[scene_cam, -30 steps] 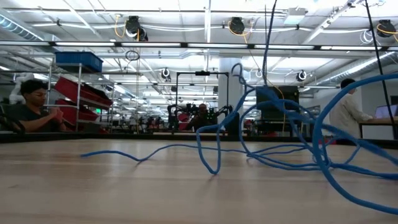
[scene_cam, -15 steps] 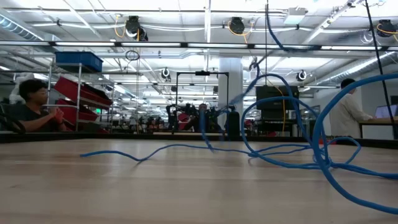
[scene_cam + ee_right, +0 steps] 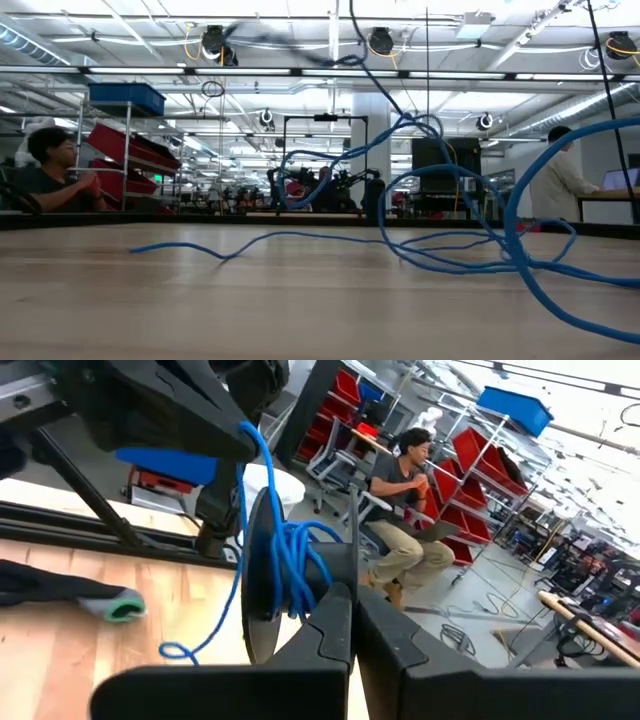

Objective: Coil cords
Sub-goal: Coil the blue wire onto the black spool

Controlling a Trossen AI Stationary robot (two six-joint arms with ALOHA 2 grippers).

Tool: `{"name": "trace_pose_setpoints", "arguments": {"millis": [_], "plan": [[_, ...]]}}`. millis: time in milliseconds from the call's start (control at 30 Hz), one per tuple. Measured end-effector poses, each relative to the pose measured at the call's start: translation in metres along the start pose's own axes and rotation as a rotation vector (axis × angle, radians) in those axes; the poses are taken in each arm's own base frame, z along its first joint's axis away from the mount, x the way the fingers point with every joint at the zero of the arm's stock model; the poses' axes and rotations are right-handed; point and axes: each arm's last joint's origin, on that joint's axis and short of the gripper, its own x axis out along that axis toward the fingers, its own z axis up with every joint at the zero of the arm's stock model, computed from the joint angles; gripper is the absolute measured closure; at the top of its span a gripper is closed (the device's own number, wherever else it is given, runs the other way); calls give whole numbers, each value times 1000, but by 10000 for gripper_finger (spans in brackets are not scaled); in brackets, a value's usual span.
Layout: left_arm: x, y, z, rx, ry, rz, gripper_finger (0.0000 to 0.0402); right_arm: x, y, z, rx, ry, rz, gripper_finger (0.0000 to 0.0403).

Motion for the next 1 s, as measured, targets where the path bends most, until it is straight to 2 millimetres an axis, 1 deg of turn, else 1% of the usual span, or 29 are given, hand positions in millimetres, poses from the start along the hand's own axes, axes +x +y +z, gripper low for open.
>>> {"name": "trace_pose_setpoints", "arguments": {"millis": [167,300,533,633,867,1000], "plan": [[-3,0,0,105,5,7,400,0,2,1,4,-21,71,403],[-3,-2,-3,168,11,5,400,0,2,2,15,-31,97,403],[-6,-5,-8,228,13,-5,399,-9,-4,8,39,-47,113,403],[-9,-5,-7,228,6,-14,387,-15,-8,12,53,-59,129,403],[-13,-6,-7,232,1,-22,345,-33,-16,20,88,-86,167,403],[-13,-6,-7,231,-3,-29,332,-41,-20,24,117,-104,187,403]]}}
